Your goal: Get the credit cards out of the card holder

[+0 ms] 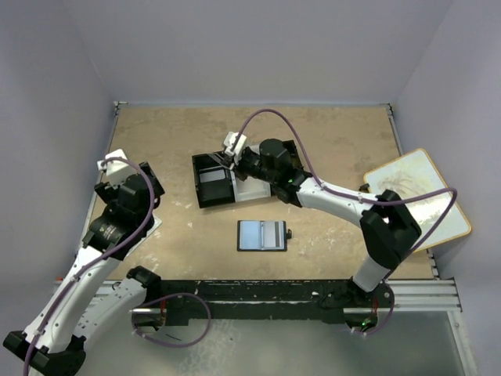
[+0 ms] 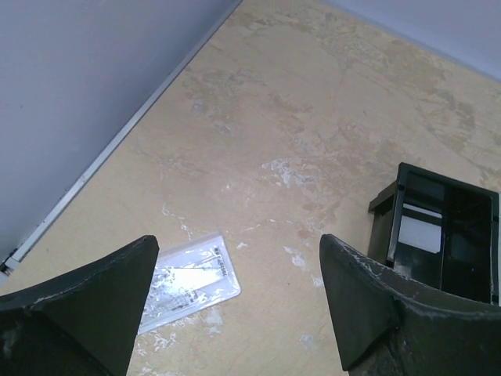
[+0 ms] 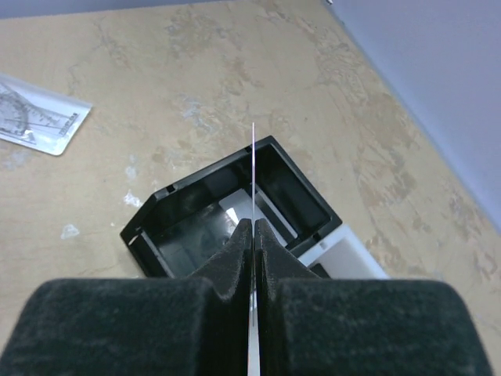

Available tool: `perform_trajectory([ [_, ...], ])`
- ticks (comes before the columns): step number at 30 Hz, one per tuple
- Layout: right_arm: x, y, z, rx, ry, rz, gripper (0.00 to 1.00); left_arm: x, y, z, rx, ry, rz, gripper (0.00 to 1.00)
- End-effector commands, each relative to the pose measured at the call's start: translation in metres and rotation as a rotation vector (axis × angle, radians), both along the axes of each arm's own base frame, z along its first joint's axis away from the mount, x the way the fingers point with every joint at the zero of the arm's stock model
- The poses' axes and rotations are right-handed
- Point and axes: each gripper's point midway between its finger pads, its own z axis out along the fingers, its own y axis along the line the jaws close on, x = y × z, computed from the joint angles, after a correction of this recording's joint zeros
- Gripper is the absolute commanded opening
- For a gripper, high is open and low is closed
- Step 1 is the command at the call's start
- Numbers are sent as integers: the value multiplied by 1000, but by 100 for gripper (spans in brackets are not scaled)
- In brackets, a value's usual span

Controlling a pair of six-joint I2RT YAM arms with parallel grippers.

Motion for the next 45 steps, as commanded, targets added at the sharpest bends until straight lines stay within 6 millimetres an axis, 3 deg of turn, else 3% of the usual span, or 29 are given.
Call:
perform_trajectory([
  [1,14,22,-11,-81,-54,66,0,-6,13,16,-17,-76,74,82],
  [5,28,34,-31,-152,-26,66,0,-8,14,18,-21,-87,76,82],
  [10,31,47,-40,-224,-87,90,0,-8,15,19,-18,-90,80,82],
  [17,41,55,-68,-389,-151,43,0,-10,16,21,-22,-98,84,82],
  [33,64,52,-87,-535,-257,-13,0,-10,16,21,-25,-103,80,82],
  [45,89,71,-110,-613,-333,6,2,-14,19,26,-33,-131,92,82],
])
